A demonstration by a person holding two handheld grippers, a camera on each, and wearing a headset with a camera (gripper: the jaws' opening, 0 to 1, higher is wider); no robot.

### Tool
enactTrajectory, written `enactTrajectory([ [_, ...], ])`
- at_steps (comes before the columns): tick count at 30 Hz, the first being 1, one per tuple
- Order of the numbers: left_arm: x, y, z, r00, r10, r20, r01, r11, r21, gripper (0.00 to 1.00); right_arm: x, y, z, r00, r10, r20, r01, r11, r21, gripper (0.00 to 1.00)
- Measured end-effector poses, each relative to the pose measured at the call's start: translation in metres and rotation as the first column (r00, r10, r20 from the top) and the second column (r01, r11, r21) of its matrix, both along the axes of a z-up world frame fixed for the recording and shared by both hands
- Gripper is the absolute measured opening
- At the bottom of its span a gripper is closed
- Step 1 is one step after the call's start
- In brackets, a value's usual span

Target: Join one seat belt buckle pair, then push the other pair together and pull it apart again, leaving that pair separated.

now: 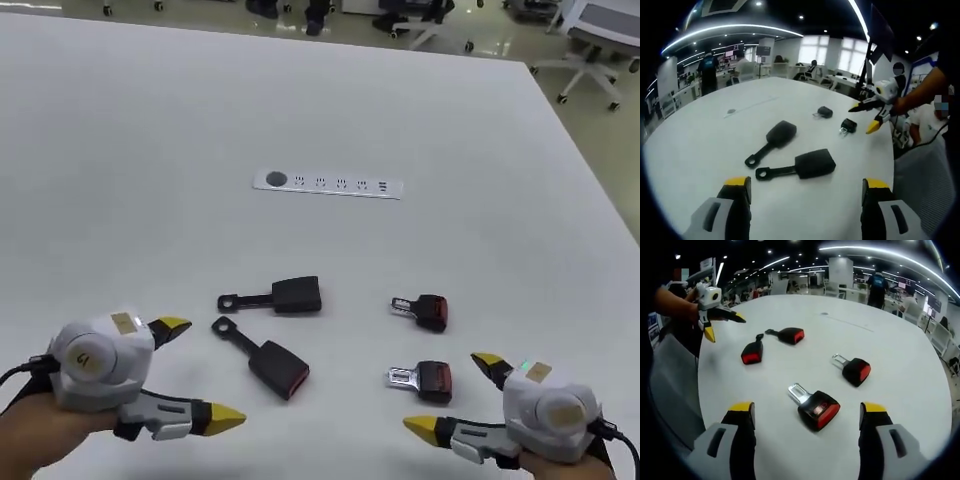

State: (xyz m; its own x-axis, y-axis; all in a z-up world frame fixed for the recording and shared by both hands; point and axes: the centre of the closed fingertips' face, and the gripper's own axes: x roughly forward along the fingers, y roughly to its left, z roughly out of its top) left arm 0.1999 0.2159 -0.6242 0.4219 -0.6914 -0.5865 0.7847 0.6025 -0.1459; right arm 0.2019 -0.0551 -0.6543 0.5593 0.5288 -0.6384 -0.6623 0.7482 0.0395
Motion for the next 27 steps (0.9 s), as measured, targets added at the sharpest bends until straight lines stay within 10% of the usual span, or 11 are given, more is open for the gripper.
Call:
enactTrajectory([
  [16, 0.009, -0.034, -0.018, 0.967, -0.256, -0.008, 0.256, 0.963, 0.083, 0.84, 0.001, 0.012, -0.007, 0.988, 0.144, -0.054, -0.144, 0.990, -0.001, 0.80],
  [21, 0.010, -0.048, -0.020, 0.933, -0.359, -0.009, 0.357, 0.924, 0.134, 0.81, 0.005, 0.009, -0.013, 0.972, 0.223, -0.076, -0.226, 0.974, -0.021, 0.79],
  [27, 0.006, -0.055, -0.035, 0.867, -0.498, -0.028, 0.491, 0.842, 0.223, 0.76, 0.007, 0.008, -0.019, 0.952, 0.285, -0.112, -0.289, 0.957, -0.018, 0.77],
])
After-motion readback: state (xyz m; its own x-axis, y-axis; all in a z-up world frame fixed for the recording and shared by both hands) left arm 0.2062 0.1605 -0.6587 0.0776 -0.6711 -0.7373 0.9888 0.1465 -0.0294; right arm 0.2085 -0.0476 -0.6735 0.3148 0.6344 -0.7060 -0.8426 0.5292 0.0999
